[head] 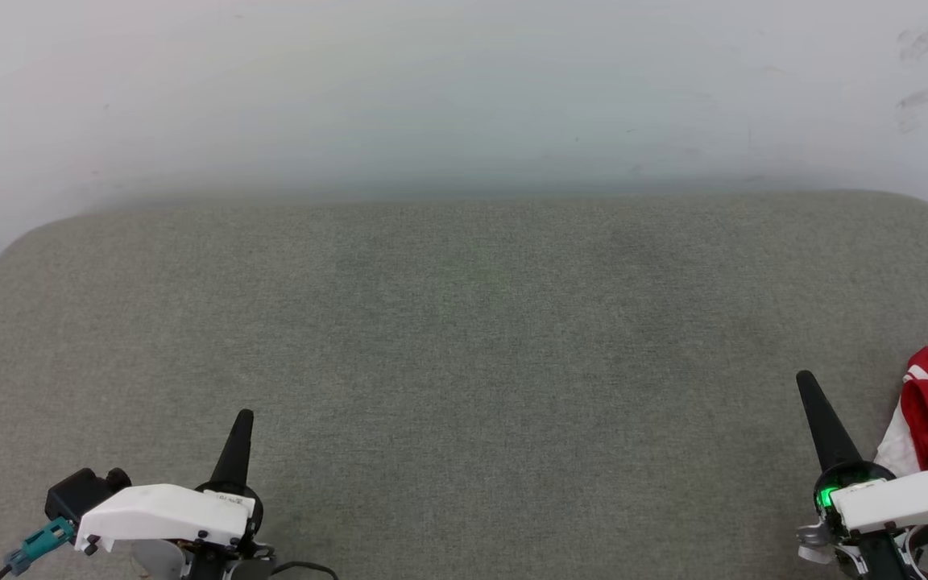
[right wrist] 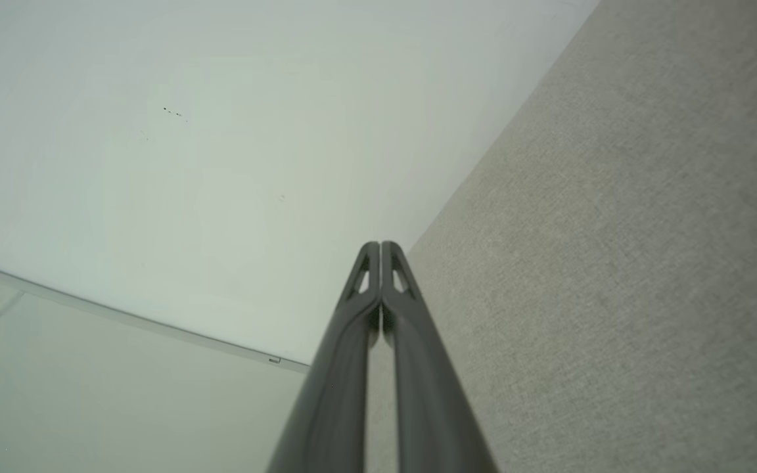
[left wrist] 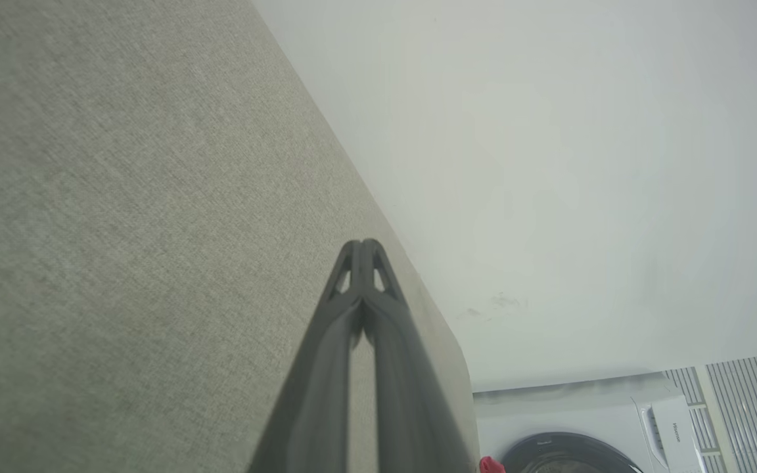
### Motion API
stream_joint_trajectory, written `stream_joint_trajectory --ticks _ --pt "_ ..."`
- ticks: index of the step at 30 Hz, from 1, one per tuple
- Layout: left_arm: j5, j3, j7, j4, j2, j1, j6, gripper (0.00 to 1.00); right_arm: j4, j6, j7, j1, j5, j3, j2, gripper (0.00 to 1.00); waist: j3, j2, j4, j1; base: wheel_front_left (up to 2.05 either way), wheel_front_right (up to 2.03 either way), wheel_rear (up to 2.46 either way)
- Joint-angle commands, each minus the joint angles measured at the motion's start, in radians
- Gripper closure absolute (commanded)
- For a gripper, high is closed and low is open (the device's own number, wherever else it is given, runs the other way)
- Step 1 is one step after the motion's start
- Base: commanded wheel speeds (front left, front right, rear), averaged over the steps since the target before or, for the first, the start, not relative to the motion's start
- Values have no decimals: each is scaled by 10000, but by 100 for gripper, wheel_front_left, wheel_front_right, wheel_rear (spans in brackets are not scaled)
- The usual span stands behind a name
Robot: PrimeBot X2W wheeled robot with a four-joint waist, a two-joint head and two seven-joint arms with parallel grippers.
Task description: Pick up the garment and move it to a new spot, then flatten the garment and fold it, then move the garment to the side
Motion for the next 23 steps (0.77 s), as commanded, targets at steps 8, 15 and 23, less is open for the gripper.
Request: stream_joint_trajectory --ticks 8,15,23 --pt "-690 413 246 78 -197 -307 -324 100 180 -2 61 -322 935 -69 33 100 22 0 33 -1 0 0 0" --pt "-1160 653 412 175 -369 -373 -519 100 347 -1 87 -403 1563 -101 46 100 40 0 61 -1 0 0 0" --pt "-1601 882 587 262 -503 -435 -705 100 512 -1 117 -493 2157 -132 60 100 58 0 89 -1 0 0 0"
